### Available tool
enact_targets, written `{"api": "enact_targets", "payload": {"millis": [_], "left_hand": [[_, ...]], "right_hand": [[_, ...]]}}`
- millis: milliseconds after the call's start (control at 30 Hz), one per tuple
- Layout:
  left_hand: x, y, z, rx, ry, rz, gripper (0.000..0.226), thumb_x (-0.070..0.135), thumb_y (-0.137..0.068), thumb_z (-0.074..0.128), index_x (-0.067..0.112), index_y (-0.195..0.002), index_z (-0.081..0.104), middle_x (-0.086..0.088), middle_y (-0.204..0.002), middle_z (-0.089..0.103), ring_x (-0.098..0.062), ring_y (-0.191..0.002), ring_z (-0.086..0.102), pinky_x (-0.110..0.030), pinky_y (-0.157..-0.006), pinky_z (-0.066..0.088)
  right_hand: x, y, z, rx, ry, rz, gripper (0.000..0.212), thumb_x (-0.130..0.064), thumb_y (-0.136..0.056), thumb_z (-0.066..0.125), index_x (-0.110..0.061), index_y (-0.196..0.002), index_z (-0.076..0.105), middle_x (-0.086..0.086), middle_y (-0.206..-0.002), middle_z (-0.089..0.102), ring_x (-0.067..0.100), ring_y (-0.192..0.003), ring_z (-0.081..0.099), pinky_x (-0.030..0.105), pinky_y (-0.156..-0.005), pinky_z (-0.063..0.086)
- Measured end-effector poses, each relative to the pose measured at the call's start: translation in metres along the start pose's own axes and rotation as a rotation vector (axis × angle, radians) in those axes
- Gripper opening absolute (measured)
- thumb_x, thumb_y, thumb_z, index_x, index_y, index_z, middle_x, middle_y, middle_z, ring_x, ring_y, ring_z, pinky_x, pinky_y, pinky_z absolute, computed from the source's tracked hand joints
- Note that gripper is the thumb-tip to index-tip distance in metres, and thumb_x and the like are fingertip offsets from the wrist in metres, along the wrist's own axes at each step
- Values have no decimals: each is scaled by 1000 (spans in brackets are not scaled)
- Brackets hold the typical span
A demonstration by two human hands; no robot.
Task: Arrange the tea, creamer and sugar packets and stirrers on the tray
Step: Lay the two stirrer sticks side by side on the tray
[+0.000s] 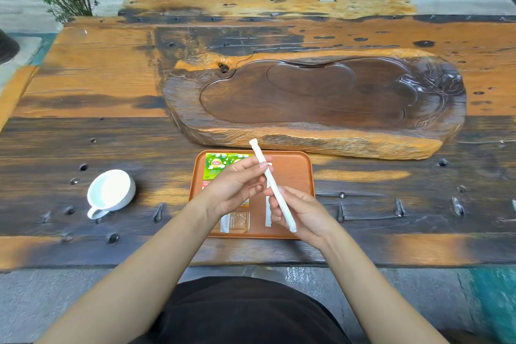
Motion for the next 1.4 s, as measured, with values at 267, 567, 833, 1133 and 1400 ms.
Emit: {"api": "enact_targets", "payload": {"millis": [267, 567, 833, 1133, 1400], "left_hand": [[13, 8, -74, 381, -222, 1, 25, 18, -84, 62, 18, -109, 64, 2, -88, 72, -8, -70, 62, -17, -61, 52], [-15, 65, -219, 943, -691, -137, 29, 18, -80, 64, 11, -108, 63, -11, -95, 66, -25, -82, 61, -35, -82, 50], [-33, 54, -215, 867, -656, -149, 31, 12, -84, 60, 10, -115, 56, -19, -101, 69, -25, -81, 63, -30, -67, 50], [-37, 52, -222, 846, -704, -157, 28, 3, -85, 55, 11, -111, 59, 4, -69, 59, -14, -66, 57, -24, -52, 42], [-39, 49, -225, 849, -693, -150, 23, 4, -86, 52, 13, -106, 60, 6, -67, 61, -8, -61, 57, -21, -50, 39]], "right_hand": [[-9, 0, -68, 422, 412, 15, 10, -11, -88, 61, -12, -81, 68, -1, -65, 60, 5, -54, 53, 14, -53, 47], [-6, -19, -125, 783, 880, 72, 14, -18, -87, 61, -11, -80, 70, 4, -75, 66, 20, -76, 61, 36, -84, 53], [-7, -33, -124, 827, 1193, 120, 13, -21, -88, 59, -10, -87, 66, 12, -98, 70, 30, -93, 62, 36, -79, 51], [-10, -31, -111, 810, 1348, 1, 17, -12, -90, 51, -5, -105, 54, 15, -110, 61, 34, -97, 58, 38, -78, 48], [-11, -30, -108, 834, 1389, -10, 14, -8, -90, 47, -3, -101, 55, 15, -110, 59, 33, -94, 58, 38, -76, 47]]}}
Point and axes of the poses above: each hand's wrist, its own y-axis away from the middle knuckle, its own z-axis out of the palm, x = y × z, the point moved 10 cm from there along -y, towards the middle knuckle
